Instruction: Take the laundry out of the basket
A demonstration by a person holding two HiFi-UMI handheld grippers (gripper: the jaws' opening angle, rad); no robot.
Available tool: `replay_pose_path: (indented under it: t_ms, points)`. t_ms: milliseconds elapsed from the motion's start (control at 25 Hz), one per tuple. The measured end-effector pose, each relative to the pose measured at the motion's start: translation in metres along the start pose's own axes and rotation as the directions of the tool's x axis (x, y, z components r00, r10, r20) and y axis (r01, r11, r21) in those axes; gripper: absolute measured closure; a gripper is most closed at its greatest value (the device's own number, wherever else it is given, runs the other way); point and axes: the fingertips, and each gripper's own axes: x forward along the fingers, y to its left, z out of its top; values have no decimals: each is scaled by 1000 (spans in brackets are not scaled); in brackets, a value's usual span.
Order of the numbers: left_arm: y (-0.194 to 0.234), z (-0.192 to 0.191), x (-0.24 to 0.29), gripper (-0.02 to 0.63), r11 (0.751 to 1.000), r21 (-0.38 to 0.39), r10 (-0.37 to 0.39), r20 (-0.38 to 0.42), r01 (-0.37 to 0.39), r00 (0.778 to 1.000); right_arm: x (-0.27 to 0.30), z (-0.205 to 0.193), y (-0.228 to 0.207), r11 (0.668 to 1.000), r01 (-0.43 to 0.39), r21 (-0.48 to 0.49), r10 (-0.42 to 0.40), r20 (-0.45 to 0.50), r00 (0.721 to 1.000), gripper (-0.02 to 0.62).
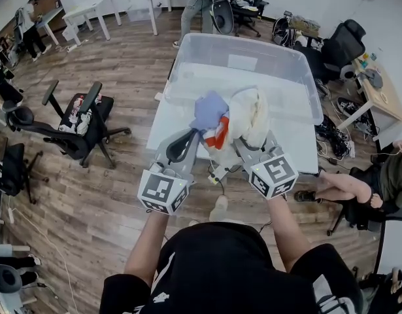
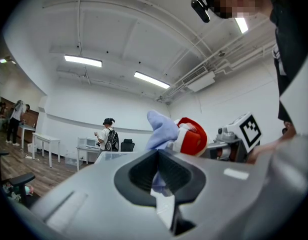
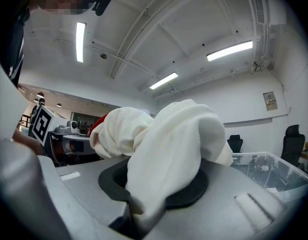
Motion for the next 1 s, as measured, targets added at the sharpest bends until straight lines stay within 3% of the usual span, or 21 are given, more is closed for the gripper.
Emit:
replay_pose_path:
  t_ms: [1000]
  points:
    - [-11,4,-29,598,1000,1,-21,14,21,1000,-21,2,29,1000,3,26,-3,9,1000,474]
